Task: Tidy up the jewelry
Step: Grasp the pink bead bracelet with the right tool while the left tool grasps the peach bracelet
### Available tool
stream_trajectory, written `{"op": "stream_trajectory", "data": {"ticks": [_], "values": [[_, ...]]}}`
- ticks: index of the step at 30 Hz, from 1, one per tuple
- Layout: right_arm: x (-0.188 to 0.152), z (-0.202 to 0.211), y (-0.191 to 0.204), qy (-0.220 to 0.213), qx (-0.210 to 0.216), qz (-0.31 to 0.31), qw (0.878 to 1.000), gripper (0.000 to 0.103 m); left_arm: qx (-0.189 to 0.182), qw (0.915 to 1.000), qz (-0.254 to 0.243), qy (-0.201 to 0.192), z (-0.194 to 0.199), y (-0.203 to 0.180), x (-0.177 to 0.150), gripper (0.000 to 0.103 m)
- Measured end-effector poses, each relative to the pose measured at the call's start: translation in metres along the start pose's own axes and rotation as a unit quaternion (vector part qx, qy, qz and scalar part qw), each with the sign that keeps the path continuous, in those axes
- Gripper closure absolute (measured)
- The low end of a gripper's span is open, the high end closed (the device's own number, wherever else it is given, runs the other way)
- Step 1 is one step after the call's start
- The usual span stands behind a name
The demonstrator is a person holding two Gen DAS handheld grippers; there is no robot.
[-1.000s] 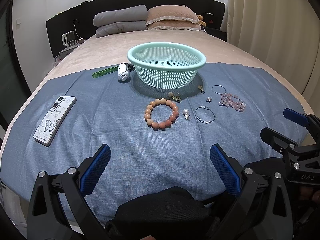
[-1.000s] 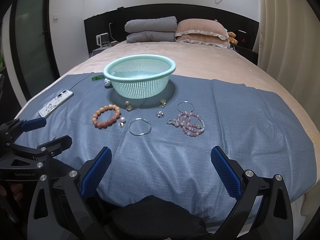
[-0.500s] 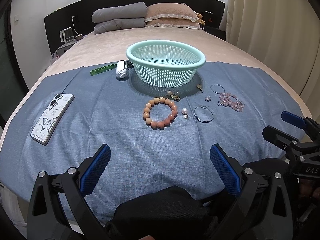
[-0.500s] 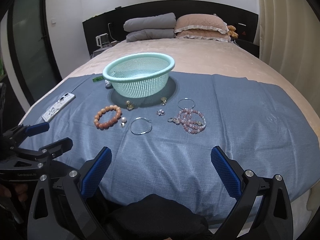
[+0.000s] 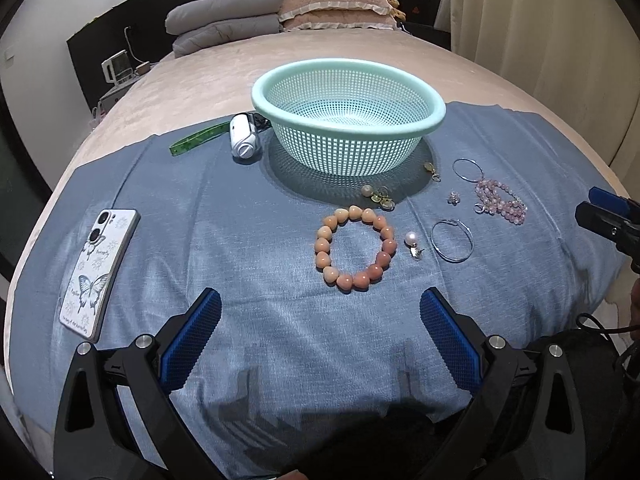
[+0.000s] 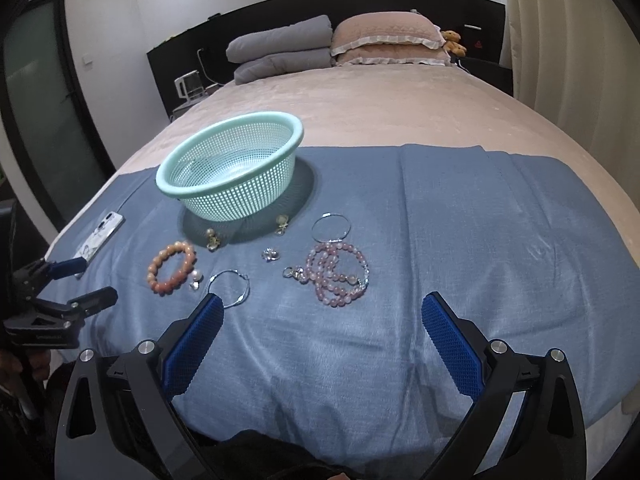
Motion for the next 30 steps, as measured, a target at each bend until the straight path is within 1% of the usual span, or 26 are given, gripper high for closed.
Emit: {"op": "stream_trajectory", "data": {"ticks": [3,6,7,9,11,14,15,16,18,20,23,24,25,26,27,28,30], "values": [[0.007,-0.015,-0.003,0.009,0.005,0.013,1.0,0.008,-0.008,0.9998,-0.014,0.01,-0.014,0.0,0.009,0.006],[0.012,-0.029,-0.006,0.013,0.008,0.02,1.0,0.008,-0.025,0.9994,-0.008,0.025,-0.03,0.003,0.018,0.006],[0.014,-0.034,-0.007,0.017,0.008,0.022,1.0,0.008,-0.023,0.9993,-0.007,0.03,-0.037,0.004,0.021,0.006],[0.014,-0.046,-0.01,0.028,0.006,0.027,0.999,0.008,-0.015,0.9992,-0.01,0.036,-0.05,0.005,0.026,0.006],[0.014,-0.059,-0.011,0.041,0.011,0.03,0.999,0.008,-0.024,0.9985,-0.01,0.048,-0.062,0.005,0.028,0.006],[0.013,-0.078,-0.013,0.057,0.011,0.035,0.998,0.008,-0.03,0.9977,-0.02,0.057,-0.077,0.003,0.029,0.006],[0.012,-0.084,-0.013,0.061,0.013,0.036,0.997,0.008,-0.04,0.9972,-0.024,0.059,-0.08,0.002,0.029,0.006],[0.011,-0.09,-0.014,0.065,0.017,0.035,0.997,0.008,-0.051,0.9966,-0.028,0.058,-0.081,0.001,0.029,0.006],[0.008,-0.101,-0.016,0.071,0.02,0.031,0.997,0.008,-0.058,0.9963,-0.039,0.05,-0.083,-0.001,0.029,0.004],[0.005,-0.108,-0.018,0.068,0.017,0.025,0.997,0.008,-0.065,0.9956,-0.051,0.043,-0.087,-0.002,0.026,0.004],[0.0,-0.113,-0.014,0.057,0.001,0.041,0.998,0.006,-0.077,0.9945,-0.063,0.03,-0.088,-0.001,0.021,0.004],[-0.002,-0.113,-0.011,0.051,-0.007,0.051,0.997,0.006,-0.077,0.9942,-0.07,0.027,-0.089,-0.001,0.018,0.004],[-0.004,-0.113,-0.01,0.043,-0.01,0.055,0.998,0.006,-0.066,0.9936,-0.088,0.024,-0.091,-0.004,0.014,0.004],[-0.006,-0.113,-0.012,0.036,-0.009,0.054,0.998,0.006,-0.057,0.9932,-0.101,0.008,-0.091,-0.007,0.01,0.004],[-0.007,-0.112,-0.013,0.031,-0.006,0.052,0.998,0.006,-0.053,0.9933,-0.102,0.0,-0.092,-0.009,0.007,0.004],[-0.007,-0.111,-0.013,0.028,-0.005,0.051,0.998,0.007,-0.057,0.9935,-0.099,-0.002,-0.091,-0.009,0.007,0.004],[-0.007,-0.11,-0.012,0.026,-0.013,0.055,0.998,0.008,-0.072,0.9936,-0.086,-0.003,-0.089,-0.004,0.008,0.004]]}}
Point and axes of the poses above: each gripper's, at about its wrist camera, not at the fingertips, and z roughly against the way its jaws point, y to its left, x to its top, the point moved 2 cm from there along -z, roughly the way its jaws point, and after that the axes turned 13 degrees about z, right-handed, at the moved point
